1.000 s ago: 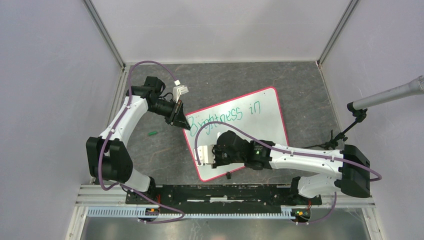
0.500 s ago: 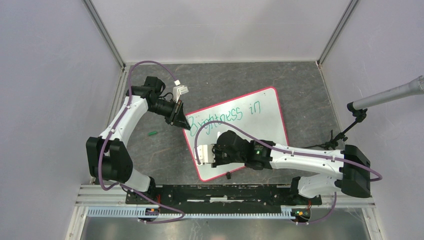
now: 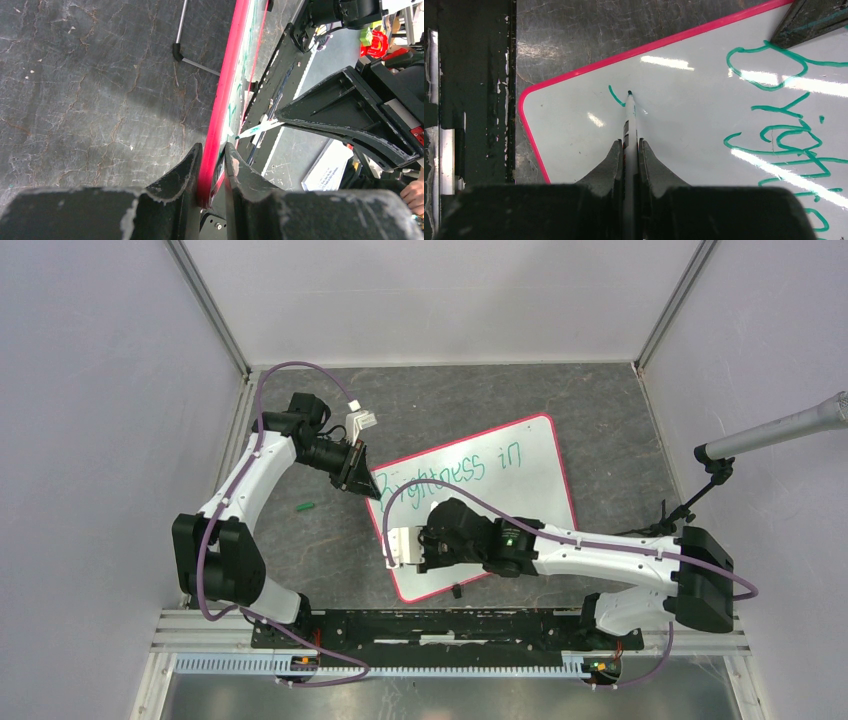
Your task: Write a sentence on the whiteboard
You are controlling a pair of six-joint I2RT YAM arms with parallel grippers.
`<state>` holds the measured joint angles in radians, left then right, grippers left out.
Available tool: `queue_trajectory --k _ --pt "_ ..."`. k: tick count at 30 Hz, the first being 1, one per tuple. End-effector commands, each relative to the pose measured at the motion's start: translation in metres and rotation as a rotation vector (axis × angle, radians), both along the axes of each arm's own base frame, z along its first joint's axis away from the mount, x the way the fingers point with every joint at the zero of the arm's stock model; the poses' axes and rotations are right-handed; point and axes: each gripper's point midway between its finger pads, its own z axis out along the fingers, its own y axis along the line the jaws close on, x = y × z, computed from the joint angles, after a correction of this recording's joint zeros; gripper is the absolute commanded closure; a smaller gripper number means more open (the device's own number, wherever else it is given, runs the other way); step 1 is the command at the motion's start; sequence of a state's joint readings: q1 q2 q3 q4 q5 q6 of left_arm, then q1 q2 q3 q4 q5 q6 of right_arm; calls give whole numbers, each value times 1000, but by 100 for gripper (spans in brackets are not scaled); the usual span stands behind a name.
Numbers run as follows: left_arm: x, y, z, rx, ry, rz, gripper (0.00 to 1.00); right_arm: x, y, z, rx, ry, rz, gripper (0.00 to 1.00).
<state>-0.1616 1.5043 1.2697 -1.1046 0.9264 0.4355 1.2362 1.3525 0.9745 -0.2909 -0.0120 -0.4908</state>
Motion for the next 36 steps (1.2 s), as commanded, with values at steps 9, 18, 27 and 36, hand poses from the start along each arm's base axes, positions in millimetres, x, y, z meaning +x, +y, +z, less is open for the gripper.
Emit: queue_trajectory --k 9,18,27,36 --pt "3 5 -7 47 -47 -4 98 -13 0 -10 -14 31 44 100" --pt "3 5 -8 49 -43 -2 98 -23 -11 -23 -54 47 76 100" --pt "3 5 -9 50 -38 -2 98 -19 -21 -17 -63 24 58 100" --pt "3 4 -8 44 -36 -2 98 -19 -14 25 34 14 62 100"
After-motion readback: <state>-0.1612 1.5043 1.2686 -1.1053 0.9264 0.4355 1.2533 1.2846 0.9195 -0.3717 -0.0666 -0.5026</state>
